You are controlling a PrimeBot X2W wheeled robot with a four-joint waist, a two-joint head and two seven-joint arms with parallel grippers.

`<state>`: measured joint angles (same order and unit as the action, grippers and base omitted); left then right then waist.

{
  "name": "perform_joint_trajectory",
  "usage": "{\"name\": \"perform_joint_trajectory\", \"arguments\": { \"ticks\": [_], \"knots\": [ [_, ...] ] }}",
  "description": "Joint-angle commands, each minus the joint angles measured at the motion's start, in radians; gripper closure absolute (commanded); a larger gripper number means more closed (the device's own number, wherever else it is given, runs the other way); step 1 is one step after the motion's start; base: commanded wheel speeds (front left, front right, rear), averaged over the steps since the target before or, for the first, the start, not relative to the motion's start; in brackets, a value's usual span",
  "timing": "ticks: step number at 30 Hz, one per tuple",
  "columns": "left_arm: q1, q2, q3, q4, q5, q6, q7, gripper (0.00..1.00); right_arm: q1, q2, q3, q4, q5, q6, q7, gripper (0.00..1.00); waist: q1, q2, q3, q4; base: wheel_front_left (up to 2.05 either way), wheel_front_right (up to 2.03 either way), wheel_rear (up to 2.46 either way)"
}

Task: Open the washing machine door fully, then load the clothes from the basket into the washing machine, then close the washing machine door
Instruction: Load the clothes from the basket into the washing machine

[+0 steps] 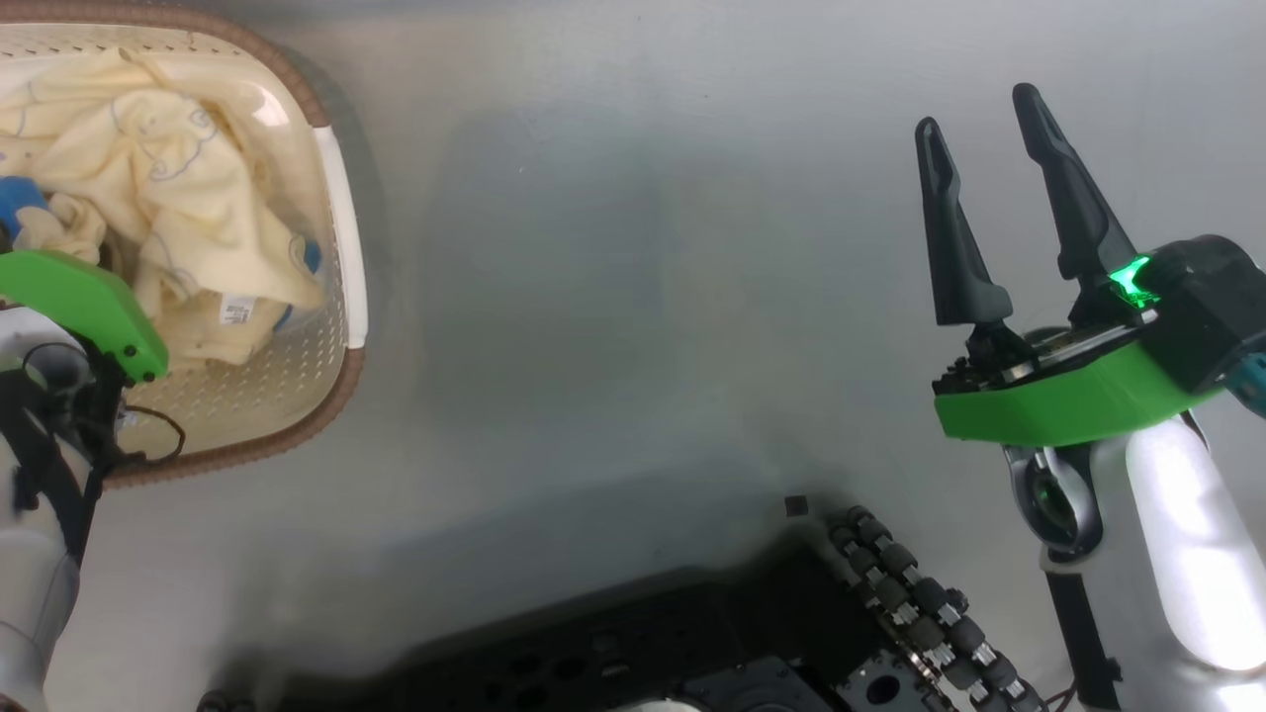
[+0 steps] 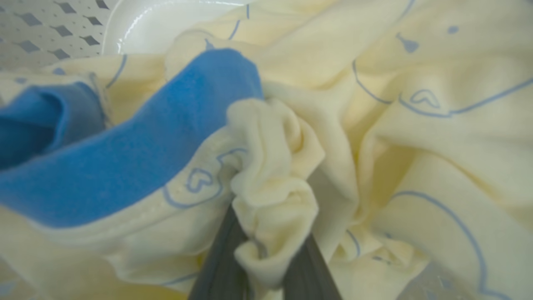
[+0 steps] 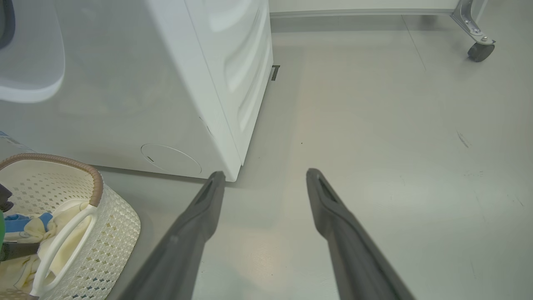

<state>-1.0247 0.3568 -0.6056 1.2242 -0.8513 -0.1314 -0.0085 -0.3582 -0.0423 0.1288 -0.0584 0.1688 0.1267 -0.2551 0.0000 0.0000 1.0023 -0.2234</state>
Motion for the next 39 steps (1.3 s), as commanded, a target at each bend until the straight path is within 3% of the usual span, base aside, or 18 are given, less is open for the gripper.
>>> {"name": "perform_joint_trajectory", "arguments": {
  "ticks": [1, 12, 28, 39],
  "knots": [
    [0.021, 0.039, 0.011, 0.009, -0.011, 0.001, -0.002, 1.00, 0.033, -0.008, 0.010, -0.031, 0.009, 0.004, -0.006, 0.00, 0.0000, 0.0000, -0.002, 0.002, 0.00, 0.00, 0.00],
    [0.040, 0.013, -0.001, 0.002, -0.045, 0.001, -0.067, 1.00, 0.030, -0.008, -0.019, -0.027, -0.005, 0.004, -0.007, 0.00, 0.0000, 0.0000, -0.066, 0.038, 0.00, 0.00, 0.00],
    [0.110, 0.000, -0.001, -0.072, -0.059, 0.001, -0.250, 1.00, 0.067, -0.008, -0.087, -0.003, -0.049, 0.004, -0.004, 0.00, 0.0000, 0.0000, -0.264, 0.111, 0.00, 0.00, 0.00],
    [0.313, 0.026, 0.239, -0.412, 0.128, 0.056, -0.253, 1.00, 0.119, -0.008, -0.125, 0.014, -0.063, 0.004, 0.017, 0.00, 0.0000, 0.0000, -0.450, 0.157, 0.00, 0.00, 0.00]
  ]
}}
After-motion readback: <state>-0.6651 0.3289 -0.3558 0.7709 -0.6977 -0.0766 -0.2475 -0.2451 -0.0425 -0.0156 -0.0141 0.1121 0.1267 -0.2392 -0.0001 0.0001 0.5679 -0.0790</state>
